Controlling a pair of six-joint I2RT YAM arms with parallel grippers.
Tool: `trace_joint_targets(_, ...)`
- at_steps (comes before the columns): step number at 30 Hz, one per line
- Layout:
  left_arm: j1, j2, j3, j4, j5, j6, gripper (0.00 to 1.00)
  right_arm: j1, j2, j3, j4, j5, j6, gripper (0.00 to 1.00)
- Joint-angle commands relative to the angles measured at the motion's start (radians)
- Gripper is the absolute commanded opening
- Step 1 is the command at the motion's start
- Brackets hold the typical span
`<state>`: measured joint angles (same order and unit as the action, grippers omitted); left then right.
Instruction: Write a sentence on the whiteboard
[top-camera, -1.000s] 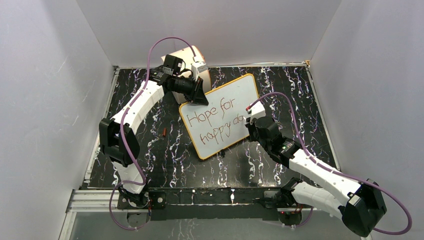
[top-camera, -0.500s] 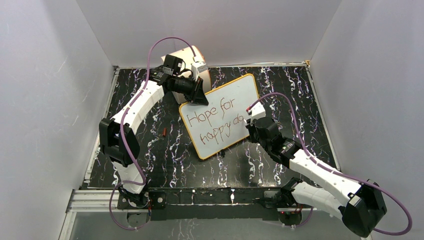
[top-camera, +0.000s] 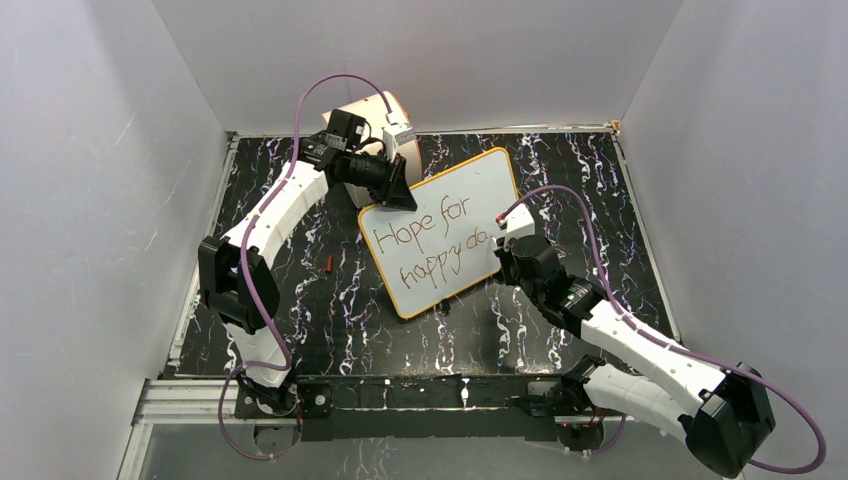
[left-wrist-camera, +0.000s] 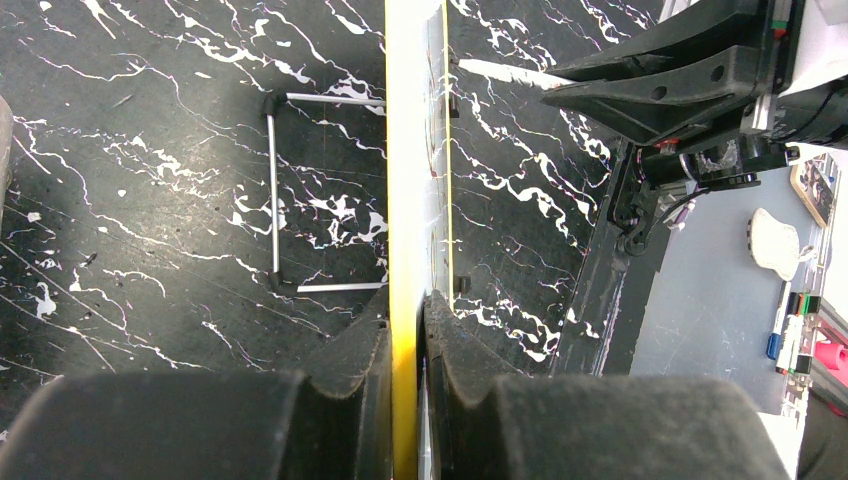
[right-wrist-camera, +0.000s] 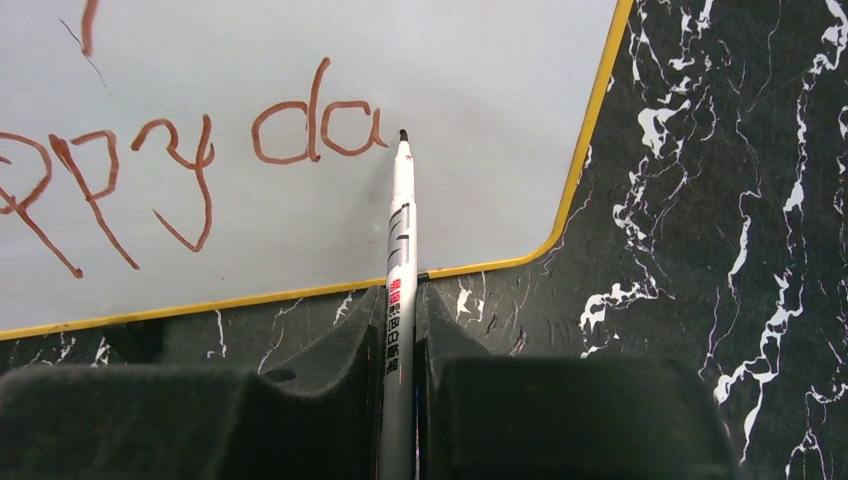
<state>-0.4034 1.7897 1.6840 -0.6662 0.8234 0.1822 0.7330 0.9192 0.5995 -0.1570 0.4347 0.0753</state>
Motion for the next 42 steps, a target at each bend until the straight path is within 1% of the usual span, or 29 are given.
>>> trace_joint_targets(1, -0.037, 0.022, -0.015, -0.103, -0.05, 0.068, 0.0, -0.004, -0.022, 0.042, 0.078, -0.003, -0.016, 0.0)
trace_joint_targets(11, -0.037, 0.022, -0.014, -0.104, -0.048, 0.068, 0.0, -0.01, 0.017, 0.062, 0.133, -0.026, -0.044, 0.0)
trace_joint_targets(16, -0.037, 0.022, -0.014, -0.103, -0.046, 0.068, 0.0, -0.016, 0.043, 0.072, 0.134, -0.033, -0.049, 0.0)
trace_joint_targets(30, -0.037, 0.023, -0.014, -0.103, -0.046, 0.068, 0.0, -0.02, 0.056, 0.056, -0.016, -0.033, 0.027, 0.0)
trace_joint_targets(38, -0.037, 0.023, -0.014, -0.103, -0.047, 0.066, 0.0, -0.02, 0.039, 0.046, 0.008, 0.009, 0.027, 0.0)
trace_joint_targets(42, -0.037, 0.023, -0.014, -0.103, -0.048, 0.066, 0.0, -0.026, 0.023, 0.051, 0.047, 0.03, 0.016, 0.0)
